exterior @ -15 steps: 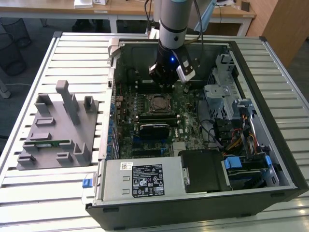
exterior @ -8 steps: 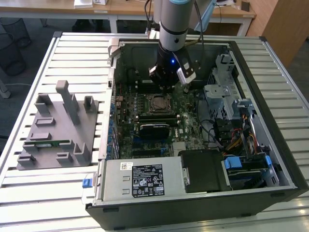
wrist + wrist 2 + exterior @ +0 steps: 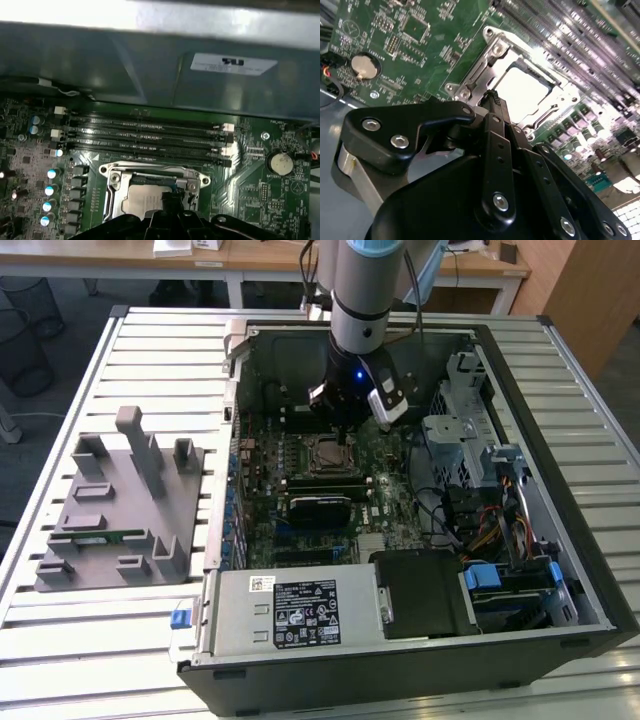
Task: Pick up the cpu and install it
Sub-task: 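Install the second cpu locking lever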
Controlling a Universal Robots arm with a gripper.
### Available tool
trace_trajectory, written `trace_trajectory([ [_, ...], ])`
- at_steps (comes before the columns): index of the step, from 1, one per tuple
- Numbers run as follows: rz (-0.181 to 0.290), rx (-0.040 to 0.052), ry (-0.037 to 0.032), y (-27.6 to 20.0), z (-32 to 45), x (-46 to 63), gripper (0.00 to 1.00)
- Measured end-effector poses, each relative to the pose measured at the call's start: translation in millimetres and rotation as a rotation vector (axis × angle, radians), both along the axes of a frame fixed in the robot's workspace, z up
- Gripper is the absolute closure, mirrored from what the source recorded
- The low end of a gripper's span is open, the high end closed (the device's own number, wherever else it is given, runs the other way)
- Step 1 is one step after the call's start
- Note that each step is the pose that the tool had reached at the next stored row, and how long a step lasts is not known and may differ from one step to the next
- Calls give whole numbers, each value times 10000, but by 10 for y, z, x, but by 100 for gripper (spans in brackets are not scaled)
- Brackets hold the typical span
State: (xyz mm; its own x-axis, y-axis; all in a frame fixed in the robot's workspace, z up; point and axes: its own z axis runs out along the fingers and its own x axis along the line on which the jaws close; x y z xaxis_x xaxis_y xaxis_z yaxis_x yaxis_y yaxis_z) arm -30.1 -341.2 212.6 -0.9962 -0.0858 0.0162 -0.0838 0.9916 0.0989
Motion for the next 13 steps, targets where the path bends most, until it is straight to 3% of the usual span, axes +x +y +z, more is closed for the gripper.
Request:
trace_trajectory([
  [3, -1, 5, 2, -16, 21, -1, 89],
  [9, 0, 10, 1, -16, 218, 0, 89],
  [13, 0, 16, 1, -31, 239, 0, 89],
])
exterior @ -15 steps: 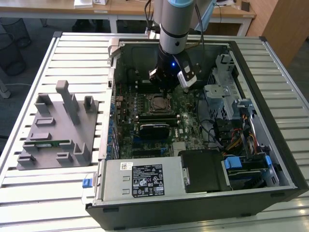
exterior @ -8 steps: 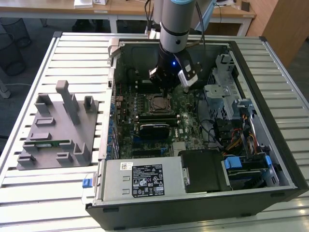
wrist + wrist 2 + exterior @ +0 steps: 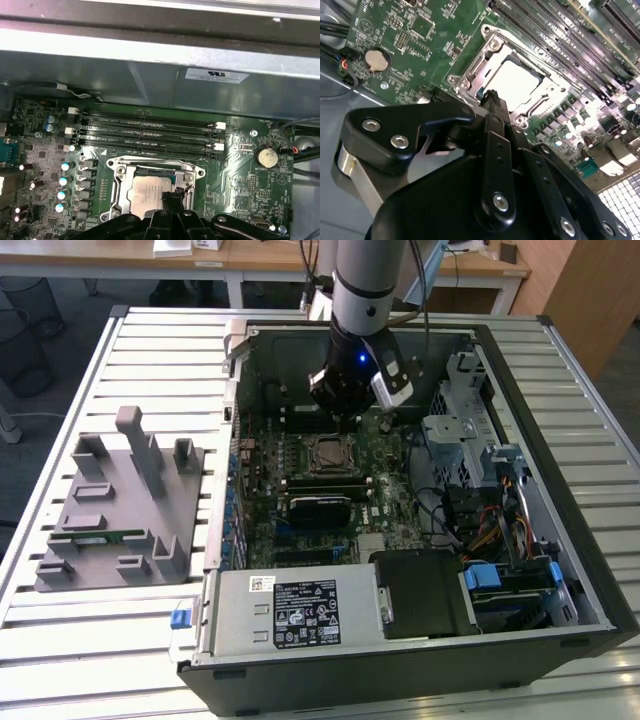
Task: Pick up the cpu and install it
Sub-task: 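Install the second cpu locking lever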
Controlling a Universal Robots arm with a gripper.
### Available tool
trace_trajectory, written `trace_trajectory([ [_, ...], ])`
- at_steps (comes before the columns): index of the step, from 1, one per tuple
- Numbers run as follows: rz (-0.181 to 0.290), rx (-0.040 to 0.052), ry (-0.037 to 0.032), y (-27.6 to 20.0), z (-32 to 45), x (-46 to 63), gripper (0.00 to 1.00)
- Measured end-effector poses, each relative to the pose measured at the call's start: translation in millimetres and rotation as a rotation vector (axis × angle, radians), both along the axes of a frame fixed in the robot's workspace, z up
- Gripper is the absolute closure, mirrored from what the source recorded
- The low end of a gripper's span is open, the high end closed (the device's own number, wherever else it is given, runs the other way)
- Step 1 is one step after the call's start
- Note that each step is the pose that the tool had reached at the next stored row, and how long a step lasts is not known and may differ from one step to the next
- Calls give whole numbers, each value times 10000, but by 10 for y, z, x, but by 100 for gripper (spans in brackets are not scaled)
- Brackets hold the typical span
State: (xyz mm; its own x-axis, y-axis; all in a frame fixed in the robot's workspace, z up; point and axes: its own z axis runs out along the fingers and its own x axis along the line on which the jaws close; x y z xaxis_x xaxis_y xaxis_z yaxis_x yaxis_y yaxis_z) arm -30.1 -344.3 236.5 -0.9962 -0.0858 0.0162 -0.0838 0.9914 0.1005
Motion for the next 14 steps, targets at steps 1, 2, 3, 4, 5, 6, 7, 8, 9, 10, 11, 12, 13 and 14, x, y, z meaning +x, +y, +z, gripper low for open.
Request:
trace_trajectory([
  [1, 0, -1, 0, -8, 0, 0, 89],
  [2, 0, 0, 0, -18, 0, 0, 89],
  [3, 0, -1, 0, -32, 0, 0, 89],
  [4, 0, 0, 0, -50, 0, 0, 89],
  [5, 0, -1, 0, -68, 0, 0, 89],
  [6, 0, -1, 0, -86, 0, 0, 89],
  [7, -1, -1, 0, -104, 0, 0, 89],
  [8, -1, -2, 0, -129, 0, 0, 89],
  [9, -1, -1, 0, -156, 0, 0, 89],
  [10, -1, -1, 0, -185, 0, 0, 89],
  [11, 0, -1, 0, -218, 0, 0, 89],
  [12, 1, 0, 0, -252, 0, 0, 89],
  [13, 0, 0, 0, -284, 0, 0, 89],
  [14, 0, -2, 1, -314, 0, 0, 89],
])
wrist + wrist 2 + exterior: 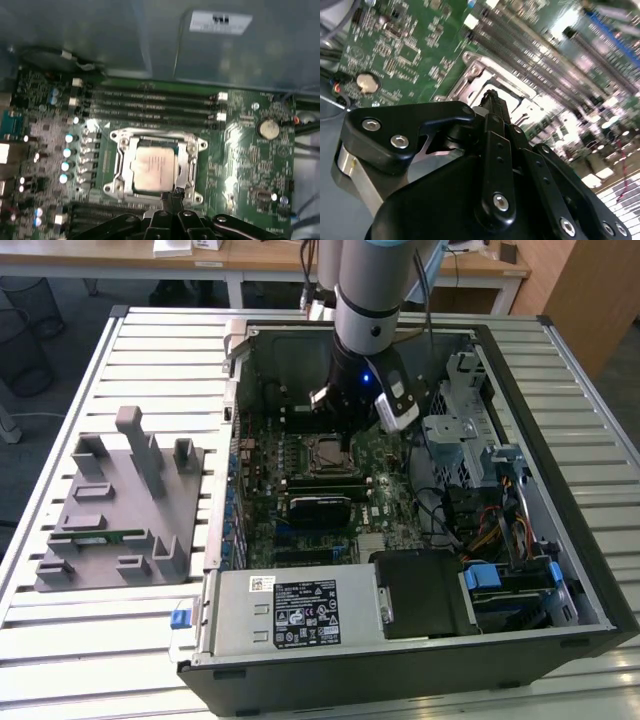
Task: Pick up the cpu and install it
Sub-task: 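Install the second cpu locking lever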
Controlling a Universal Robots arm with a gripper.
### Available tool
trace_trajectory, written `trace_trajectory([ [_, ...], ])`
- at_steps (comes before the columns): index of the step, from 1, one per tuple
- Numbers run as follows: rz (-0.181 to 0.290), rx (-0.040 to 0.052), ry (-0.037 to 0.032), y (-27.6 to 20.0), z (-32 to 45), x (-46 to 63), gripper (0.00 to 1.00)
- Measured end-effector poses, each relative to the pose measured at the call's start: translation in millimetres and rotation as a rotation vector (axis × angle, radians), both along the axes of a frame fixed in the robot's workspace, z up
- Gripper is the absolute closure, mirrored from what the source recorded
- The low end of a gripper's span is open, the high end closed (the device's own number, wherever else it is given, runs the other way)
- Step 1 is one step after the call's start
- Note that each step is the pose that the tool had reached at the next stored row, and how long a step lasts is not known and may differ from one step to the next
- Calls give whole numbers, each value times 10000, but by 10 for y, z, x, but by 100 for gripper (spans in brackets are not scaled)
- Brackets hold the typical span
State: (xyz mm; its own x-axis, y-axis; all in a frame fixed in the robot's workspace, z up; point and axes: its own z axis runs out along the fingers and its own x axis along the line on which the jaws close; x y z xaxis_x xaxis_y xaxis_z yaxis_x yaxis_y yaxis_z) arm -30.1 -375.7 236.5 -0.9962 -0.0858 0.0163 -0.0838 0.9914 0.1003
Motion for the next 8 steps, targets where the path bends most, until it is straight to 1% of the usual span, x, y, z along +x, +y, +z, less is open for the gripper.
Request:
trace_trajectory([
  [3, -1, 2, -1, -85, -1, 0, 89],
  [4, 0, 1, 1, -107, 0, 0, 89],
  [8, -2, 3, 17, -166, -1, -6, 89],
])
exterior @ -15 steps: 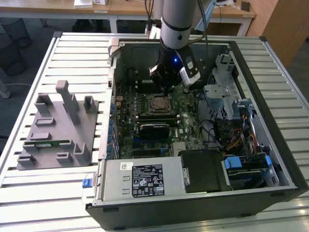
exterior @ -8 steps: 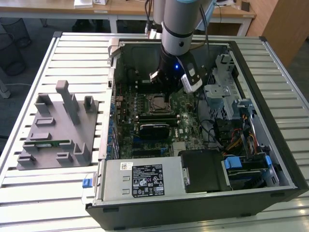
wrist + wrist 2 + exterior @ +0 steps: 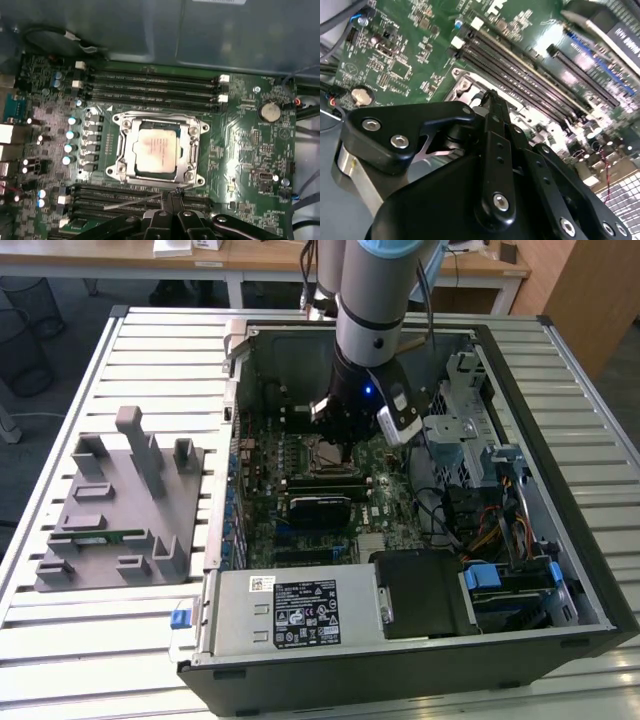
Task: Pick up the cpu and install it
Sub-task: 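Install the second cpu locking lever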
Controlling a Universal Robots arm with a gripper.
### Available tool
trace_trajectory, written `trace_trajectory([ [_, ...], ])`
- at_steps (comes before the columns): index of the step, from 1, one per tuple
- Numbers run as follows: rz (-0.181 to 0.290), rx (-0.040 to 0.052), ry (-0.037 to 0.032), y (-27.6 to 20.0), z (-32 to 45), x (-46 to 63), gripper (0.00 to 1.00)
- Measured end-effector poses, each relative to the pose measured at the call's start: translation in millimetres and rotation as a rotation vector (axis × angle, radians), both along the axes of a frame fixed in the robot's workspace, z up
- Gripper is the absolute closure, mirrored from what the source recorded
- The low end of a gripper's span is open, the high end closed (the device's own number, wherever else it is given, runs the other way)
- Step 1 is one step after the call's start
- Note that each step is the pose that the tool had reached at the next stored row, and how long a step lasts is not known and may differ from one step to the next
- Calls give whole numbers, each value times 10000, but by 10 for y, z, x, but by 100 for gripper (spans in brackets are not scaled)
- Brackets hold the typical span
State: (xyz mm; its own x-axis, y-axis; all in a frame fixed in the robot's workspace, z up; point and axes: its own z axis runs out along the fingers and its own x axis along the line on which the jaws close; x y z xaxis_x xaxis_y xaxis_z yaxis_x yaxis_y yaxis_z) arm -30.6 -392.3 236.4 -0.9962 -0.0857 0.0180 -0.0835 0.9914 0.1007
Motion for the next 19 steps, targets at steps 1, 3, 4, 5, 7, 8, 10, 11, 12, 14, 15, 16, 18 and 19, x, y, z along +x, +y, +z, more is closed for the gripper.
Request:
trace_trajectory([
  [1, 0, 0, 1, -9, -1, -20, 89],
  [3, 2, 3, 0, -22, -6, -62, 89],
  [4, 1, 2, 1, -27, -8, -81, 89],
  [5, 1, 2, 1, -31, -11, -100, 89],
  [7, 1, 3, 1, -33, -15, -162, 89],
  [8, 4, 3, 0, -34, -16, -198, 89],
  [10, 0, 8, 0, -34, -18, -245, 89],
  [11, 0, 16, 1, -34, -17, -256, 89],
  [12, 0, 25, 0, -34, -18, -258, 89],
  [14, 3, 34, 1, -34, -28, -258, 89],
  [15, 2, 31, 9, -34, -38, -259, 89],
  [16, 2, 32, 12, -34, -51, -259, 89],
  [18, 1, 38, 23, -34, -77, -261, 89],
  [19, 0, 46, 29, -34, -86, -265, 89],
])
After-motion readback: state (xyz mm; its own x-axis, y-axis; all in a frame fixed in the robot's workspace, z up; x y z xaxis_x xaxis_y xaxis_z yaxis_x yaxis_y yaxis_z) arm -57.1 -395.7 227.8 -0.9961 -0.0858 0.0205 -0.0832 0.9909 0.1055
